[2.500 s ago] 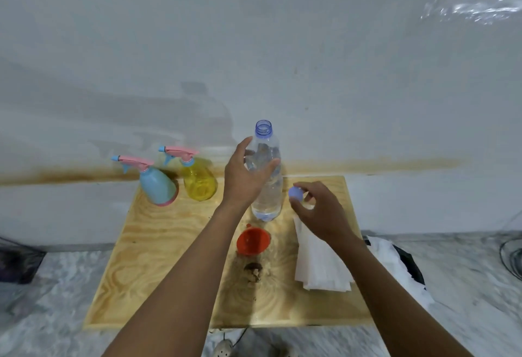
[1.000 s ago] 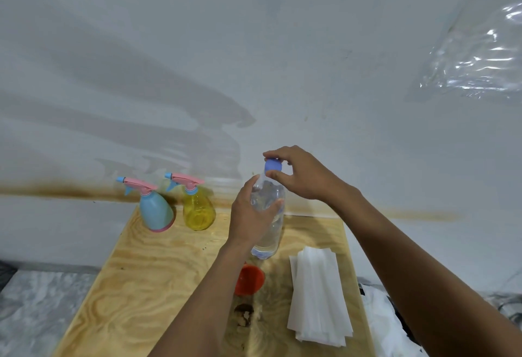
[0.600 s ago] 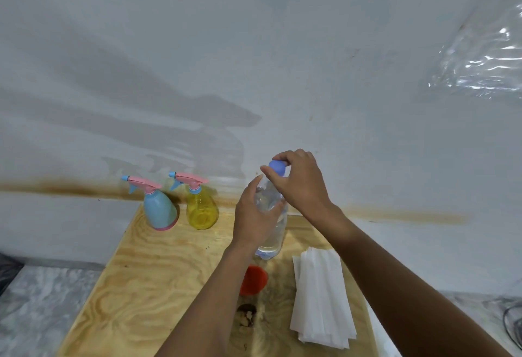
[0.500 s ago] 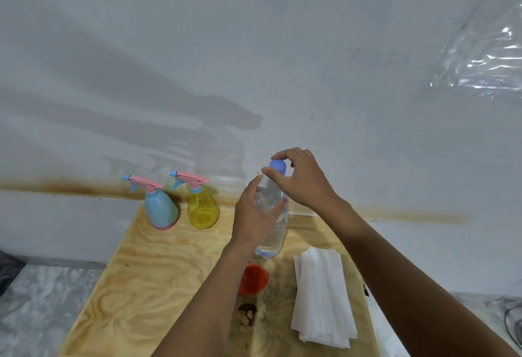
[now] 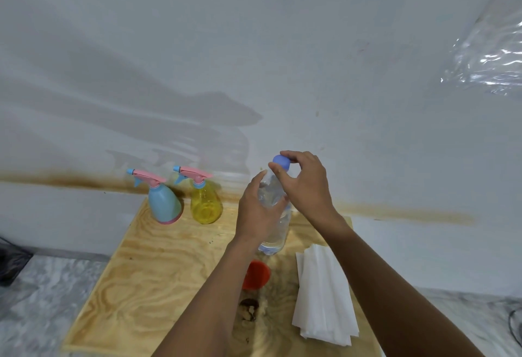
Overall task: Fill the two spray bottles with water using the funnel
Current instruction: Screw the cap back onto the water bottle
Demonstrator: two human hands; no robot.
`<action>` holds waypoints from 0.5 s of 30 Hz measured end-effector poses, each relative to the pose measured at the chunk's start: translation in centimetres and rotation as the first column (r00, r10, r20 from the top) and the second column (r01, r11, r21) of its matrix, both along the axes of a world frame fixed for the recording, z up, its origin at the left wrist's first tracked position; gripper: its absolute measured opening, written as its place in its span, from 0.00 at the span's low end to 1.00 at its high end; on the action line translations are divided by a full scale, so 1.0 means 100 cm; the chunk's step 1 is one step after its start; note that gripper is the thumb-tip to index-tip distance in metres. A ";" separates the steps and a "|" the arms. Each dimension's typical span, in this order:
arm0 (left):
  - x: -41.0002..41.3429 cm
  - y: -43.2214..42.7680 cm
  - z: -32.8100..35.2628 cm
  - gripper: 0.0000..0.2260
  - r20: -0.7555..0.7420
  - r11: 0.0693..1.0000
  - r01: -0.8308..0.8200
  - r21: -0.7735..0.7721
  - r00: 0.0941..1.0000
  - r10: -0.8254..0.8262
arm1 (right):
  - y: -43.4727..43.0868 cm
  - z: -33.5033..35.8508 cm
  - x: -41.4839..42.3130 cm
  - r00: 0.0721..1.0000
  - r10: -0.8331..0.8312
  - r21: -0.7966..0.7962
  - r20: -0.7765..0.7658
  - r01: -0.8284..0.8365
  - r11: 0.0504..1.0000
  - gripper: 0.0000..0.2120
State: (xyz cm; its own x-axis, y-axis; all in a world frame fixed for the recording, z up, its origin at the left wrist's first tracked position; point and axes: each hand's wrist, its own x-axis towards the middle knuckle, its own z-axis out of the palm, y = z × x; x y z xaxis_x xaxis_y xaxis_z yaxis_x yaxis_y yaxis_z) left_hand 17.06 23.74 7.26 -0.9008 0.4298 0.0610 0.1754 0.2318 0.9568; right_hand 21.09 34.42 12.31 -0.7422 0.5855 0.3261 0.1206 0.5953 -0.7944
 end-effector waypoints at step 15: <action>-0.032 -0.048 -0.037 0.25 0.366 0.974 -0.048 -0.220 0.922 0.128 | 0.010 -0.081 0.040 0.983 0.066 -0.359 0.173 0.001 0.933 0.36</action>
State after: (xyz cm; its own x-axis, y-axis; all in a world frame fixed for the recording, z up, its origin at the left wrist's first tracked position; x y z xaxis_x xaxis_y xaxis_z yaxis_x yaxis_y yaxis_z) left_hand 13.87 18.99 3.57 -0.8745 0.3152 -0.3686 -0.2171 0.4252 0.8787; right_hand 25.14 35.45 4.26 -0.7891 0.6129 -0.0399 0.2664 0.2831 -0.9214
